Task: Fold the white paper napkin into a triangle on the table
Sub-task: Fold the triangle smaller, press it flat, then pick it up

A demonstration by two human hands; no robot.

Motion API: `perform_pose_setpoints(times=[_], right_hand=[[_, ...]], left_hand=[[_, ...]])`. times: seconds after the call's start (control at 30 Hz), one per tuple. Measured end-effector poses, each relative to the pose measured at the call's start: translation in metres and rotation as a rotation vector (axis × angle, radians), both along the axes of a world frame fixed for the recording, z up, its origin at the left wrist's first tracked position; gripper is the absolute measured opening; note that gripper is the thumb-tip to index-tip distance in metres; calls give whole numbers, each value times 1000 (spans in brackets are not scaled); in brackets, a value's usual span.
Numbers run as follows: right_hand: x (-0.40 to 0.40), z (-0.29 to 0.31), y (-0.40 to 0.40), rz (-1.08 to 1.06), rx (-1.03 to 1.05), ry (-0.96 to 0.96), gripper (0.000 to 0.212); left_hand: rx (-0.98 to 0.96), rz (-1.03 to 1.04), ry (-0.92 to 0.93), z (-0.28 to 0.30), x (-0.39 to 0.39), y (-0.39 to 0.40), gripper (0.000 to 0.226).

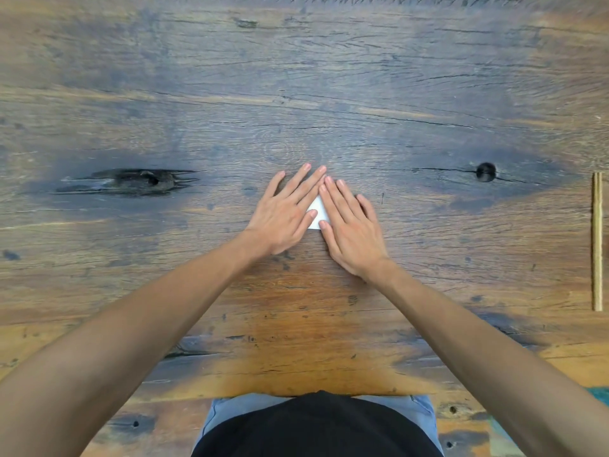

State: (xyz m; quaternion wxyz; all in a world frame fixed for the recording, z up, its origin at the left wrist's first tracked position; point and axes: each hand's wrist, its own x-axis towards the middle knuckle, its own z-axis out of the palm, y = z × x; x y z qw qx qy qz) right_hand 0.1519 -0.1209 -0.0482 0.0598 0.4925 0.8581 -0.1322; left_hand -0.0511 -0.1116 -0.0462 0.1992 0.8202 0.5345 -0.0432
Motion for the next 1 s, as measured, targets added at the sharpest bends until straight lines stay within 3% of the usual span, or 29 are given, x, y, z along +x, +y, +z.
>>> perform_pose_setpoints(times=[0.33, 0.67, 0.83, 1.0], right_hand=[[21, -15, -12, -1, 5, 14, 63], [76, 0, -47, -58, -82, -28, 63], [45, 5, -21, 60, -37, 76, 62], [13, -10, 10, 111, -32, 54, 65]], left_hand=[[93, -28, -26, -17, -13, -4, 63], [24, 28, -32, -9, -38, -25, 65], [85, -65, -108, -1, -14, -14, 64], [45, 28, -20, -12, 10, -3, 66]])
